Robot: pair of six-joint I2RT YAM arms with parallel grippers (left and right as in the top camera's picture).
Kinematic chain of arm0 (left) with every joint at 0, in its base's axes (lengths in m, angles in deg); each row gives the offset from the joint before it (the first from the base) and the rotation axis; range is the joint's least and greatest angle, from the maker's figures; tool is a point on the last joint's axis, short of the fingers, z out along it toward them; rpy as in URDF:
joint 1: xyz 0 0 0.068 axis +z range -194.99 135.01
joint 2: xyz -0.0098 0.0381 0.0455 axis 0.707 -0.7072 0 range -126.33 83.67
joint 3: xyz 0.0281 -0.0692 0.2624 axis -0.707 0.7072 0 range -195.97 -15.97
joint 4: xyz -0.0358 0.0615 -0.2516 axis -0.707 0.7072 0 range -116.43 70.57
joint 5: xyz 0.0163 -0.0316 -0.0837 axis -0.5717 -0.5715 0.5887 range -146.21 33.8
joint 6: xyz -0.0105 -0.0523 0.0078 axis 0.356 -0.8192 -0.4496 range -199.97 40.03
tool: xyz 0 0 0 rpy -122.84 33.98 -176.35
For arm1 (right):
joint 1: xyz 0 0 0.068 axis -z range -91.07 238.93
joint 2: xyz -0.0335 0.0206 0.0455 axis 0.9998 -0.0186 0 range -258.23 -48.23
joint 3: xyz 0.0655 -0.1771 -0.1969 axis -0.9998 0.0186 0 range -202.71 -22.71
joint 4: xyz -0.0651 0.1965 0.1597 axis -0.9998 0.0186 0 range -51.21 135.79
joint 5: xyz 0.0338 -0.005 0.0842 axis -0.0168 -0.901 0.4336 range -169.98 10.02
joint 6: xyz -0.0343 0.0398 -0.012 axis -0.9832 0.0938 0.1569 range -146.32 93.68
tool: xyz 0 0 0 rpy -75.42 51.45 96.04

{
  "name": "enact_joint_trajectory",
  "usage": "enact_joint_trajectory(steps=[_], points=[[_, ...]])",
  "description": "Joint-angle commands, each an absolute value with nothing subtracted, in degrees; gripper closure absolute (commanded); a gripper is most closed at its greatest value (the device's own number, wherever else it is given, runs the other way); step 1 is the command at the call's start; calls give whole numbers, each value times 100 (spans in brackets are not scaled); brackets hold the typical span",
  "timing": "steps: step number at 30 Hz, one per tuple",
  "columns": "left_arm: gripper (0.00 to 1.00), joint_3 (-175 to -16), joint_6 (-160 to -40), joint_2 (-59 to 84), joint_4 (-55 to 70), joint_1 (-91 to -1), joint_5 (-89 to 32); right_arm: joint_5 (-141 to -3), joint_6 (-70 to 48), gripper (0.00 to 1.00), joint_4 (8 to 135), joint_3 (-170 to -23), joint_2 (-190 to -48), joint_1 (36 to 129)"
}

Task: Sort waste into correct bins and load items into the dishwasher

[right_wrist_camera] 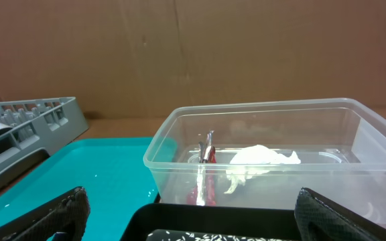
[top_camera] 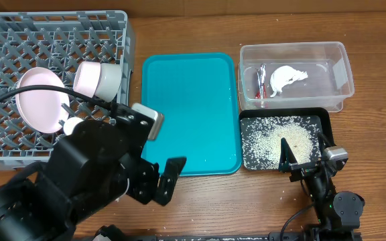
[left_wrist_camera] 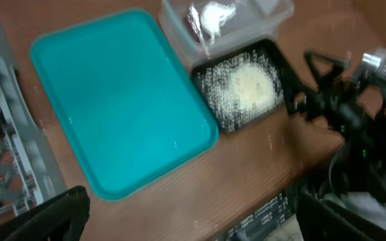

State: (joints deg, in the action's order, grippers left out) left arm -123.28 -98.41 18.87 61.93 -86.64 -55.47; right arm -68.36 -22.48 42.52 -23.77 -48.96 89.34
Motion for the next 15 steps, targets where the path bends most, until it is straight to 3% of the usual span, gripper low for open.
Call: enact_joint_trajectory(steps=[1,9,15], points=[[0,-12365,-9718,1870,6545,-8690,-5455,-6831,-2272,0,4223,-2316,-4839,8975],[0,-12142,-9369,2158,5194,-8465,-7379,-6831,-2272,0,4223,-2316,-4839,8975],[0,-10452,-7965,3304,2515,-7217,-5766,-6831,-2272,0,4223,-2316,-4839,8975]])
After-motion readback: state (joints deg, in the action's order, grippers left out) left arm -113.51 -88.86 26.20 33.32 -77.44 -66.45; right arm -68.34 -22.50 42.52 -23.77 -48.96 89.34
